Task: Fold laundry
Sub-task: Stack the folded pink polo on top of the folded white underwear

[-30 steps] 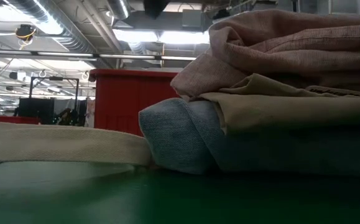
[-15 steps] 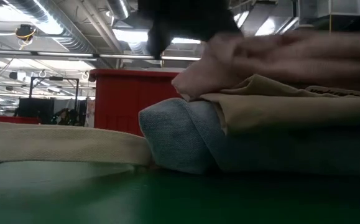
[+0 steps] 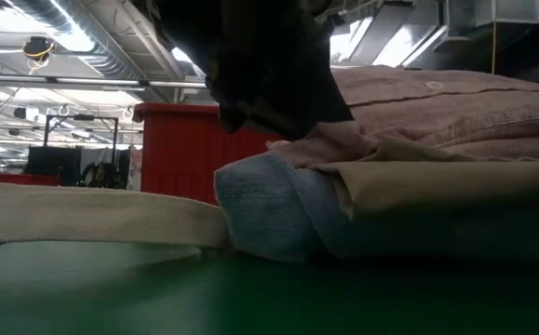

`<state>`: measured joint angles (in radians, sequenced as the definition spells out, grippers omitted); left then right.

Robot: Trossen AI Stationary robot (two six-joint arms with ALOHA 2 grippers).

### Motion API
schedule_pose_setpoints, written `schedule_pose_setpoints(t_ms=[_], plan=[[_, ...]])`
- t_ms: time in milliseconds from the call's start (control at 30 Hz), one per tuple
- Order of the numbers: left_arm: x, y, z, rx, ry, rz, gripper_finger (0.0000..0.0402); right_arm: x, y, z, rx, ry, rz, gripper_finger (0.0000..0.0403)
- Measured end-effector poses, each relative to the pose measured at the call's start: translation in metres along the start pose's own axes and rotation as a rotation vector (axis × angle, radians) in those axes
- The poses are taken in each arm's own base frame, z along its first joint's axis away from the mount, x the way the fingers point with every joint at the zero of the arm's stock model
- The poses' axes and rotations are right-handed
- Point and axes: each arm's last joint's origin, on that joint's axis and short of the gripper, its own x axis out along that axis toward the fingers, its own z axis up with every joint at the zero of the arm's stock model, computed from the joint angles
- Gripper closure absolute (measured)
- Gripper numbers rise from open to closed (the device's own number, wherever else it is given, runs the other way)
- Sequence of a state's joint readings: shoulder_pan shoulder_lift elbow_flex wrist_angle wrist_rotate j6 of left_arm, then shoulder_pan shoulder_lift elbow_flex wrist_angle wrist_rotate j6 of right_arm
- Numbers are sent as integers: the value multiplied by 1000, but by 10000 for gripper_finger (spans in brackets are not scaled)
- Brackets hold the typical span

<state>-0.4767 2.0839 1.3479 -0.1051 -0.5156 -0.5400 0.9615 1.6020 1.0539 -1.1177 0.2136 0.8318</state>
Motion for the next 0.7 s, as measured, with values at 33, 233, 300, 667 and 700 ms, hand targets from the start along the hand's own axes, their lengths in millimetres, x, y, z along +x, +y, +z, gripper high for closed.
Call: schedule_pose_setpoints(t_ms=[33,233,300,667,700], plan=[[0,0,0,0,0,1,400,0,0,0,0,1,0,391],[-7,-2,2,4,-3,-10,400,0,0,-1,0,20,14,391],[-13,-2,5,3,-7,-15,400,-1,0,0,3,26,19,391],[-23,-2,13,-8,-30,-35,400,-2,2,-1,6,61,52,383],[-23,-2,13,-8,-30,-35,400,-2,2,-1,6,72,60,376]])
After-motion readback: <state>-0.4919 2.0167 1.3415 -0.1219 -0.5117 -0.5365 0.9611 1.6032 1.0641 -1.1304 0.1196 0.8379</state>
